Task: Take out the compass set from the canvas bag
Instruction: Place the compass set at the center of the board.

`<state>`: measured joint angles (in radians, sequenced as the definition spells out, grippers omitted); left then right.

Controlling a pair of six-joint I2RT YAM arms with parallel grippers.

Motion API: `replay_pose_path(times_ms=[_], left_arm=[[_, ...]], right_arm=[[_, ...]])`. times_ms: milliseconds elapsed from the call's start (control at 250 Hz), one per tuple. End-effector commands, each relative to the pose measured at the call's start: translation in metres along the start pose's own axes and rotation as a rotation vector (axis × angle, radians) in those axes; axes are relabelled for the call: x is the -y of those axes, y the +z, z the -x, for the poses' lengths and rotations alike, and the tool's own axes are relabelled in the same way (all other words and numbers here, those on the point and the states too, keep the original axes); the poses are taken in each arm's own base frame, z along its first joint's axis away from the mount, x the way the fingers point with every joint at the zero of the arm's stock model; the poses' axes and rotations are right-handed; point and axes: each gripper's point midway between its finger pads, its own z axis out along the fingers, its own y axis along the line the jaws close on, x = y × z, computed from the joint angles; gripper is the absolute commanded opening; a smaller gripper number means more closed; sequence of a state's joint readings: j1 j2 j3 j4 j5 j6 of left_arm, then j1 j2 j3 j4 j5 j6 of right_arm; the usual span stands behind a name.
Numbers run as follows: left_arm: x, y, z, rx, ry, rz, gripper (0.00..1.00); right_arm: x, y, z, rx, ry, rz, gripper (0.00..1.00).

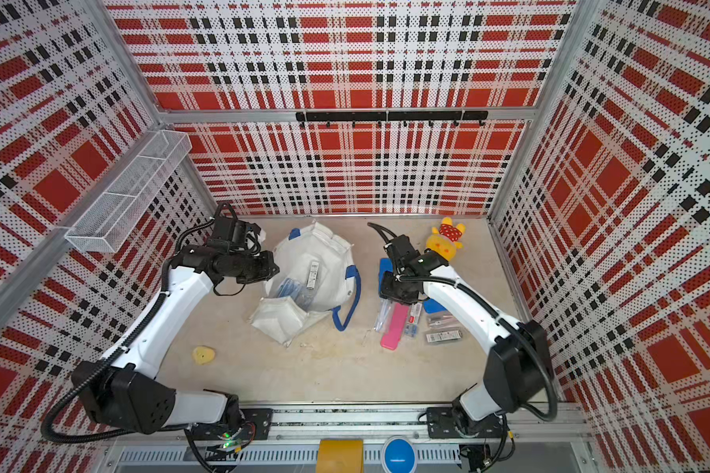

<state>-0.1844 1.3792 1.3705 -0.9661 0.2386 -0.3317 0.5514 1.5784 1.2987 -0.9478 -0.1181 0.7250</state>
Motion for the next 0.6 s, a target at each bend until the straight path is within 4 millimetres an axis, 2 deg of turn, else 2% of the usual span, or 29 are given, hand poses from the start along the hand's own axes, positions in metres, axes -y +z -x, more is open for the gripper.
replay_pose_path(times_ms=[0, 148, 268, 476, 596], left_arm=[[0.005, -0.009, 0.002, 0.016, 0.017, -0.025, 0.0], [0.006, -0.011, 0.002, 0.02, 0.017, -0.032, 0.0], [0.008, -0.012, 0.001, 0.021, 0.015, -0.039, 0.0], [0.011, -0.014, 0.001, 0.023, 0.016, -0.053, 0.0], [0.014, -0.014, 0.001, 0.024, 0.017, -0.058, 0.0]], right_arm=[[-0.019, 0.02, -0.005, -0.043, -0.019, 0.051, 0.19], [-0.025, 0.052, -0.011, -0.108, -0.004, 0.049, 0.2], [-0.019, 0.072, -0.019, -0.146, 0.015, 0.013, 0.21], [-0.001, 0.081, -0.021, -0.134, 0.051, -0.058, 0.26], [0.003, 0.082, -0.02, -0.125, 0.06, -0.079, 0.29]])
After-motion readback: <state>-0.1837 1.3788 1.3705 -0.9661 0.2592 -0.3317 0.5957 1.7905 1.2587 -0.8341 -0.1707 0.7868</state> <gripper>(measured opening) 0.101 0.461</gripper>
